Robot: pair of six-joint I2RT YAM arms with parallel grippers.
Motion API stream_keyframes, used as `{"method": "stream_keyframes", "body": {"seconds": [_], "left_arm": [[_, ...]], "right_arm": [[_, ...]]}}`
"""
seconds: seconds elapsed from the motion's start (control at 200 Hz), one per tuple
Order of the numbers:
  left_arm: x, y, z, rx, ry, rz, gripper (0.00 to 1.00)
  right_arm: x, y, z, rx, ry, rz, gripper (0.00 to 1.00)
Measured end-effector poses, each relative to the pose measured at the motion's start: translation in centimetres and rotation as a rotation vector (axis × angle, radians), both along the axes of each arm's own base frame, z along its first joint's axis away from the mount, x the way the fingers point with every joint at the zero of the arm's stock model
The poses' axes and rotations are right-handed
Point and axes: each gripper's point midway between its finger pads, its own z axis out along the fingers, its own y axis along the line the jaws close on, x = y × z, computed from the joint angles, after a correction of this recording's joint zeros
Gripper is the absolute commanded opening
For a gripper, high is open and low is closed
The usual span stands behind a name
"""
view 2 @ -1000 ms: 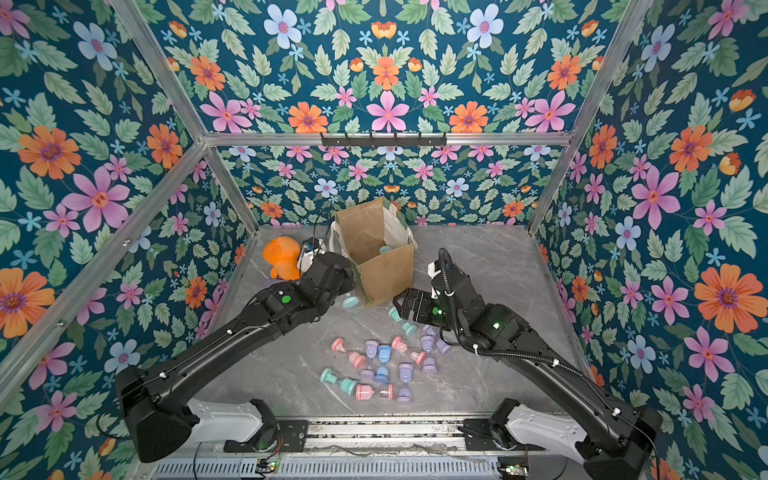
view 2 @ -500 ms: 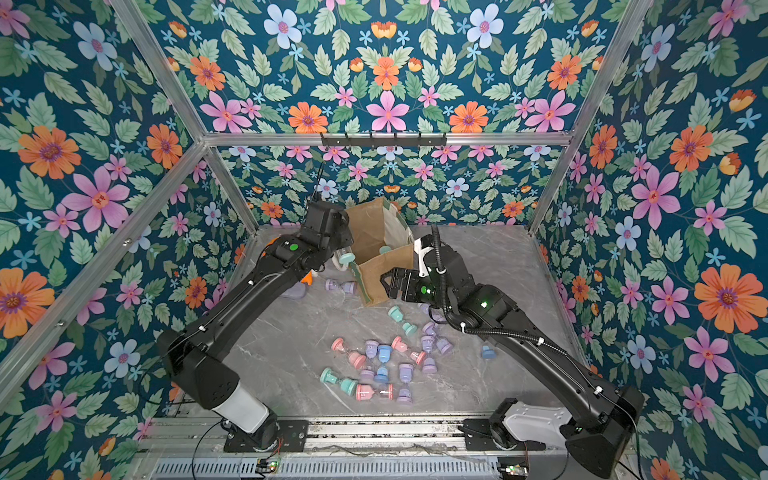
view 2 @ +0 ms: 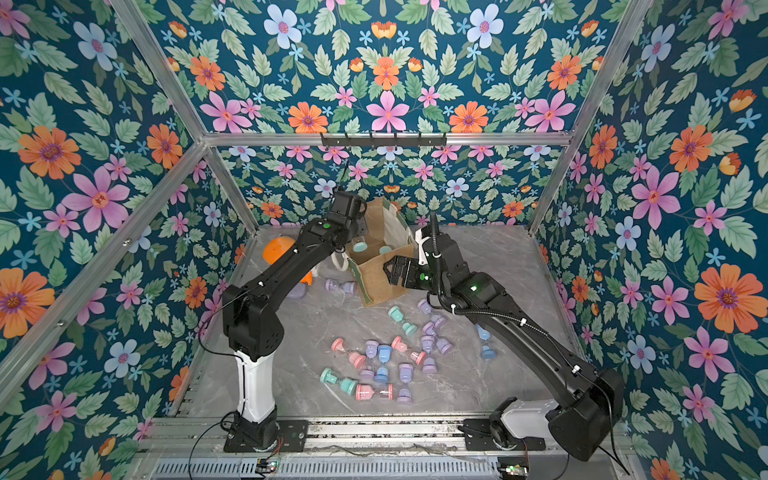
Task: Put the hourglass into the canvas bag
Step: Place the hourglass in the canvas bag.
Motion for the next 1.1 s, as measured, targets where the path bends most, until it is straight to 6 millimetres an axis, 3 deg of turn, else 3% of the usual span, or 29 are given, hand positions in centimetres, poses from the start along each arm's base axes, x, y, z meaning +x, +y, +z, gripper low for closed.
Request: {"method": "stream_keyframes", "body": {"seconds": [0.26, 0.79, 0.955, 1.105], "left_arm": [[2.7, -1.4, -4.4, 0.041, 0.041, 0.001, 0.22], [3.4, -1.5, -12.9, 0.143, 0.18, -0.014, 0.25], [3.3, -1.4, -14.0, 0.153, 0.199, -0.015, 0.34], [3.3, -1.6, -13.8, 0.14, 0.199, -0.025, 0.43]], "right_arm": [[0.8, -0.6, -1.7, -0.006, 0.034, -0.015, 0.99], [1.5, -1.1, -3.6, -0.019, 0.066, -0.029, 0.99], [1.4, -1.5, -4.0, -0.024, 0.071, -0.037, 0.99], [1.6, -1.9, -4.1, -0.025, 0.074, -0.047, 0.99]]}}
